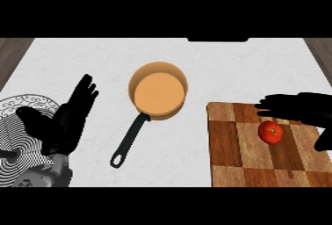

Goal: Pick the tomato from the cutting board and place it in the pot

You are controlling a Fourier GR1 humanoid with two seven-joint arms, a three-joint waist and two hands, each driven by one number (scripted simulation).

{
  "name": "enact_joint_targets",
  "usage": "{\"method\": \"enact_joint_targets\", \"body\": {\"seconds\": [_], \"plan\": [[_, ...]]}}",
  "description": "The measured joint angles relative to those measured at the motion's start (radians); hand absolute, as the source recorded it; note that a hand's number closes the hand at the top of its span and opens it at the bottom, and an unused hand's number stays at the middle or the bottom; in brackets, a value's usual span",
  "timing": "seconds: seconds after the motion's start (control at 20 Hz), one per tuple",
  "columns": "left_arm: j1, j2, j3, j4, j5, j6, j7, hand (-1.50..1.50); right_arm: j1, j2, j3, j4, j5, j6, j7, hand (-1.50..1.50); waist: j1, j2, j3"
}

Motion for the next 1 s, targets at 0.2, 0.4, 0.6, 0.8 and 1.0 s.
{"method": "enact_joint_targets", "body": {"seconds": [0.2, 0.4, 0.6, 0.8, 1.0], "plan": [[-0.001, -0.015, 0.013, 0.024, -0.006, -0.016, -0.012, 0.00, 0.018, 0.038, -0.009, 0.005, 0.068, -0.006, 0.007, -1.50, -0.002, 0.000, 0.000], [-0.025, -0.023, 0.033, 0.055, -0.013, -0.034, -0.019, 0.00, 0.017, 0.077, -0.016, 0.005, 0.140, -0.006, 0.016, -1.50, -0.003, 0.000, 0.000], [0.009, -0.026, 0.035, 0.013, -0.022, -0.043, -0.007, 0.00, 0.041, 0.121, -0.018, 0.004, 0.224, -0.013, 0.046, -1.50, -0.002, 0.000, 0.000], [0.008, -0.033, 0.051, 0.035, -0.024, -0.064, -0.028, 0.00, 0.046, 0.152, -0.026, 0.024, 0.301, -0.017, 0.049, -1.50, -0.003, 0.000, 0.000], [-0.011, -0.046, 0.059, 0.053, -0.037, -0.073, -0.028, 0.00, 0.029, 0.201, -0.050, 0.082, 0.374, -0.021, 0.031, -1.50, -0.002, 0.001, 0.000]]}}
